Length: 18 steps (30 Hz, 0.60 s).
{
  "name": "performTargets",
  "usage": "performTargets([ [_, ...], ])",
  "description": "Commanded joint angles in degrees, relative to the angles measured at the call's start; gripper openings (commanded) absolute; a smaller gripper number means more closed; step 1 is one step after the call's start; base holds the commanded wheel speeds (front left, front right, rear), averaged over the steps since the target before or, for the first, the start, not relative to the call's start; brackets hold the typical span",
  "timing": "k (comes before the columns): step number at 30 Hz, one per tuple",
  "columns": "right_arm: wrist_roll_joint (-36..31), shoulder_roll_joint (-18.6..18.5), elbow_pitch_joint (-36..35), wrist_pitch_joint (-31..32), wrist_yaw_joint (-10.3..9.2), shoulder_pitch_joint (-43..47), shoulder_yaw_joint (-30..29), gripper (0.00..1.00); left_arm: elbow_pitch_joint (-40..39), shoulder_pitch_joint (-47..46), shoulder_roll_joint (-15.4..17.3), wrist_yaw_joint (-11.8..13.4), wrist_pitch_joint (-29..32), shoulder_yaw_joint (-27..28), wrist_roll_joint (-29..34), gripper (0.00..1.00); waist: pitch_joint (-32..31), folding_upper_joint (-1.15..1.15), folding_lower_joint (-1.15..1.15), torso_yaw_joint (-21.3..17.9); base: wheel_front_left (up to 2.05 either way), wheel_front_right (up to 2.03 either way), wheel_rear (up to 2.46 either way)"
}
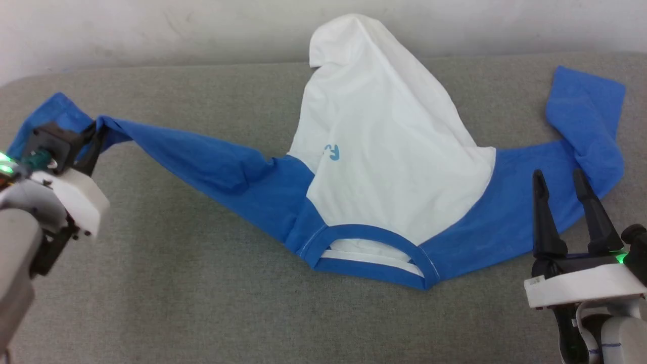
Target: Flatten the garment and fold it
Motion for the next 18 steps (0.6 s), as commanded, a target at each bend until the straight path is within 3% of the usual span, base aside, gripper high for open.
performTargets([
  [1, -0.39, 0.19, -0.21, 0.07, -0.12, 0.52, -0.05, 1.00, 0.79, 1.12, -1.01, 0.99, -1.19, -0.32, 0.39, 0.00, -1.22, 0.00, 0.00, 1.04, 0.00, 0.00, 0.00],
  [6, -0.27, 0.19, -0.76, 0.65, -0.12, 1.33, 0.36, 1.00, 4.54, 7.83, -4.59, 4.49, -6.56, -1.96, 0.77, 0.00, -1.55, 0.00, 0.00, 1.83, 0.00, 0.00, 0.00],
  [11, -0.43, 0.19, -1.11, 1.37, -0.12, 1.92, 0.46, 1.00, 9.03, 14.40, -8.72, 4.36, -8.79, -3.89, -0.68, 0.00, -1.45, 0.00, 0.00, 2.85, 0.00, 0.00, 0.00],
  [12, -0.50, 0.19, -1.11, 1.56, -0.12, 2.03, 0.44, 1.00, 9.70, 15.32, -9.49, 4.17, -8.97, -4.20, -1.00, 0.09, -1.52, 0.00, 0.00, 3.08, 0.00, 0.00, 0.00],
  [13, -0.57, 0.19, -1.10, 1.70, -0.12, 2.15, 0.37, 1.00, 10.24, 16.05, -10.19, 4.28, -9.13, -4.35, -1.27, 1.00, -1.67, 0.00, 0.00, 3.34, 0.00, 0.00, 0.00],
  [18, -0.49, 0.19, -0.78, 2.29, -0.12, 2.75, -0.05, 1.00, 12.00, 18.08, -11.59, 3.20, -9.93, -4.55, -2.07, 1.00, -3.01, 0.00, 0.00, 4.68, 0.00, 0.00, 0.00],
])
